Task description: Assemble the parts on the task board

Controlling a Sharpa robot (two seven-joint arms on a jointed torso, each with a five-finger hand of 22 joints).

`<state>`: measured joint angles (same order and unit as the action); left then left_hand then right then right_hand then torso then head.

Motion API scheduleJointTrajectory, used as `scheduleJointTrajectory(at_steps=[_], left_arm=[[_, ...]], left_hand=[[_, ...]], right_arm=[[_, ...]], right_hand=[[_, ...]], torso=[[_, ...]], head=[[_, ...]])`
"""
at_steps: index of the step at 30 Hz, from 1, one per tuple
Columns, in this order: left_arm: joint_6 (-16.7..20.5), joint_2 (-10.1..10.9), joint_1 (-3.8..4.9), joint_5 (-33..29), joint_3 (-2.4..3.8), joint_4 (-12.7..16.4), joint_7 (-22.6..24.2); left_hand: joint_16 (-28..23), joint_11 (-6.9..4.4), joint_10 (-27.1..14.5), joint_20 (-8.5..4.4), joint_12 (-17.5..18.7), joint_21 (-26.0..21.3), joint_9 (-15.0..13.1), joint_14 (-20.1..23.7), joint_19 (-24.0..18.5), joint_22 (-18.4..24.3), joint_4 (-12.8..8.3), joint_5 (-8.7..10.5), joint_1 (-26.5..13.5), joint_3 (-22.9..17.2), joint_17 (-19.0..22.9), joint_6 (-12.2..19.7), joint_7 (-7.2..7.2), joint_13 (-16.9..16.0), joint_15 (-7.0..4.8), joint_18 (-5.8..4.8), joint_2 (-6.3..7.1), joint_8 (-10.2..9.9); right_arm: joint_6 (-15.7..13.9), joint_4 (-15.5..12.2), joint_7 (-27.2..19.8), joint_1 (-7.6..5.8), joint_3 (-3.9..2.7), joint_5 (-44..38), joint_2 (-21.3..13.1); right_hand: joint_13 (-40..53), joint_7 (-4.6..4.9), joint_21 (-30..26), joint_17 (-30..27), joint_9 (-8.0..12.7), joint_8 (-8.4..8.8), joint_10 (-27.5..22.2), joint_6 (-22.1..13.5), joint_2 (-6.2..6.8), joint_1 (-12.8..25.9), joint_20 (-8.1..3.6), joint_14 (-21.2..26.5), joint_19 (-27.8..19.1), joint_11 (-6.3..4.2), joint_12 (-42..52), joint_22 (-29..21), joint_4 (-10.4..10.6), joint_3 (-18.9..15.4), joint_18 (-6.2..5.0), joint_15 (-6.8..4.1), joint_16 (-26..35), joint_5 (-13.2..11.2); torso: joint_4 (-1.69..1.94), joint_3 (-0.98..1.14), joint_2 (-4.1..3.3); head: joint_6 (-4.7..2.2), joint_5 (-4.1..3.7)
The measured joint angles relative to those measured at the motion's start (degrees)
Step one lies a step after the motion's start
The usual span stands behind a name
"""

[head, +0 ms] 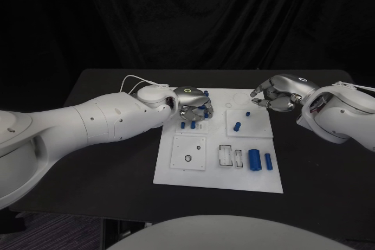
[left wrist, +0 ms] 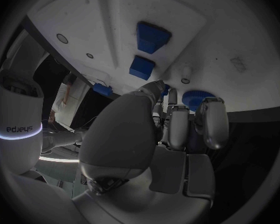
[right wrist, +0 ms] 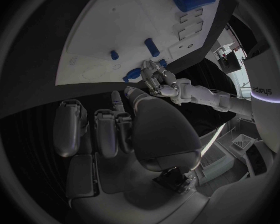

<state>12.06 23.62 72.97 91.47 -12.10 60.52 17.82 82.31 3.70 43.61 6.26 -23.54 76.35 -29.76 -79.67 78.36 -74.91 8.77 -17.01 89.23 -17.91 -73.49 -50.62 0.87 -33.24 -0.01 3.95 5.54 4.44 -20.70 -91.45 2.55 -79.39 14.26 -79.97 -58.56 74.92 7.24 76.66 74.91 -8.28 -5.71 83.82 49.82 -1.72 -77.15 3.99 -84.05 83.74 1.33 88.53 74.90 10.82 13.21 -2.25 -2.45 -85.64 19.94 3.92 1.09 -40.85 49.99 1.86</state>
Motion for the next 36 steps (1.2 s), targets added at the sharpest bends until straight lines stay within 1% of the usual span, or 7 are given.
scheduleJointTrajectory(at_steps=[7, 12, 21, 22, 28, 32, 36], left_arm=[[1.01, -0.05, -0.26, 0.06, 0.02, -0.37, 0.05], [2.21, 0.04, -0.39, 0.14, -0.05, -0.44, 0.2], [6.05, 1.05, -0.48, 0.26, -0.07, 0.17, 1.0], [6.78, 1.43, -0.48, 0.27, -0.07, 0.52, 1.14], [10.08, 4.76, -0.4, 0.31, -0.06, 4.32, 1.65], [11.53, 7.53, 0.73, 0.35, -0.14, 7.97, 1.76], [12.03, 10.67, 2.61, 0.36, -0.04, 11.87, 1.71]], left_hand=[[0.0, -0.94, 2.78, -0.72, -1.81, 1.52, 0.09, -0.59, 1.32, 0.0, -0.71, 0.45, -0.46, -0.71, -0.38, -3.17, 0.7, -0.55, -0.62, -0.01, -1.09, 0.95], [0.0, -2.31, 6.09, -1.57, -3.23, 2.55, 0.11, -0.69, 2.17, 0.0, -1.71, 0.74, -0.68, -0.73, 0.24, -5.67, 1.78, -0.63, -1.76, -0.01, -1.62, 1.62], [0.0, -1.65, 7.22, -2.59, -3.69, 3.65, 0.37, -1.1, 3.19, 0.0, -3.18, 0.23, -0.13, -0.77, 0.93, -7.13, 2.42, -0.81, -2.78, -0.1, -2.18, 1.86], [0.0, -1.64, 7.24, -2.67, -3.67, 3.67, 0.45, -1.11, 3.27, 0.0, -3.18, 0.23, -0.09, -0.77, 0.93, -7.13, 2.42, -0.48, -2.79, -0.96, -2.22, 1.86], [0.0, -1.21, 7.74, -2.87, -2.6, 3.96, 0.81, -1.3, 3.47, 0.0, -3.51, -0.01, -0.09, -0.79, 0.82, -7.13, 2.42, 0.42, -2.98, -0.94, -2.22, 1.44], [0.0, -1.07, 7.94, -2.87, -2.21, 3.95, 1.08, -1.31, 3.48, 0.0, -3.57, -0.01, -0.09, -0.85, 0.94, -7.13, 2.42, 0.84, -2.98, -0.93, -2.21, 1.1], [-0.23, -1.05, 7.99, -2.87, -1.63, 3.95, 1.32, -1.31, 3.47, 0.0, -3.57, 0.0, -0.08, -0.85, 1.53, -7.13, 2.42, 1.2, -2.97, -0.93, -2.21, 0.87]], right_arm=[[0.01, 0.0, 0.01, 0.0, 0.0, 0.01, -0.01], [0.01, 0.0, 0.01, 0.0, 0.0, 0.1, 0.05], [0.02, 0.06, 0.01, 0.0, 0.0, 0.33, 0.04], [0.02, 0.06, 0.01, 0.0, 0.0, 0.36, 0.01], [0.02, -0.02, -0.01, 0.0, 0.0, 0.47, -0.28], [0.03, -0.06, 0.0, 0.0, 0.0, 0.51, -0.58], [0.05, -0.08, 0.03, 0.0, 0.01, 0.54, -0.73]], right_hand=[[0.0, 0.0, 0.0, 0.0, 0.0, 0.0, 0.0, 0.0, 0.0, 0.0, 0.0, 0.0, 0.0, 0.0, 0.0, 0.0, 0.0, 0.0, -0.01, 0.0, 0.0, 0.0], [0.0, 0.0, 0.0, 0.0, 0.07, 0.0, 0.0, 0.0, 0.0, 0.0, 0.0, 0.0, 0.0, 0.0, 0.0, 0.0, 0.0, 0.0, 0.0, 0.0, 0.0, 0.0], [0.0, 0.0, 0.0, 0.0, 0.07, 0.0, 0.0, 0.0, 0.0, 0.0, 0.0, 0.0, 0.0, 0.0, 0.0, 0.0, 0.0, 0.0, 0.0, 0.0, 0.0, 0.0], [0.0, 0.0, 0.0, 0.0, 0.07, 0.0, 0.0, 0.0, 0.0, 0.0, 0.0, 0.0, 0.0, 0.0, 0.0, 0.0, 0.0, 0.0, 0.0, 0.0, 0.0, 0.0], [0.0, 0.0, -0.34, 0.0, 0.07, 0.0, 0.0, 0.0, 0.0, 0.0, 0.0, 0.0, 0.0, 0.0, -0.22, 0.0, -0.16, 0.15, 0.0, 0.0, 0.24, 0.0], [0.0, 0.0, -0.34, 0.0, 0.07, 0.0, 0.0, 0.0, 0.0, 0.0, 0.0, 0.0, 0.0, 0.0, -0.22, 0.0, -0.16, 0.15, 0.0, 0.0, 0.24, 0.0], [0.0, 0.0, -0.34, 0.0, 0.06, 0.0, 0.0, 0.0, 0.0, 0.0, 0.0, 0.0, 0.0, 0.0, -0.22, 0.0, -0.16, 0.15, 0.0, 0.0, 0.24, 0.0]], torso=[[0.02, 0.0, 0.01], [0.02, 0.0, 0.03], [0.02, 0.02, 0.06], [0.02, 0.02, 0.06], [0.05, 0.02, 0.06], [0.08, 0.02, 0.07], [0.11, 0.02, 0.11]], head=[[0.0, -0.03], [0.0, 0.02], [0.0, 0.18], [0.0, 0.13], [0.0, -0.09], [0.0, -0.27], [0.0, -0.44]])
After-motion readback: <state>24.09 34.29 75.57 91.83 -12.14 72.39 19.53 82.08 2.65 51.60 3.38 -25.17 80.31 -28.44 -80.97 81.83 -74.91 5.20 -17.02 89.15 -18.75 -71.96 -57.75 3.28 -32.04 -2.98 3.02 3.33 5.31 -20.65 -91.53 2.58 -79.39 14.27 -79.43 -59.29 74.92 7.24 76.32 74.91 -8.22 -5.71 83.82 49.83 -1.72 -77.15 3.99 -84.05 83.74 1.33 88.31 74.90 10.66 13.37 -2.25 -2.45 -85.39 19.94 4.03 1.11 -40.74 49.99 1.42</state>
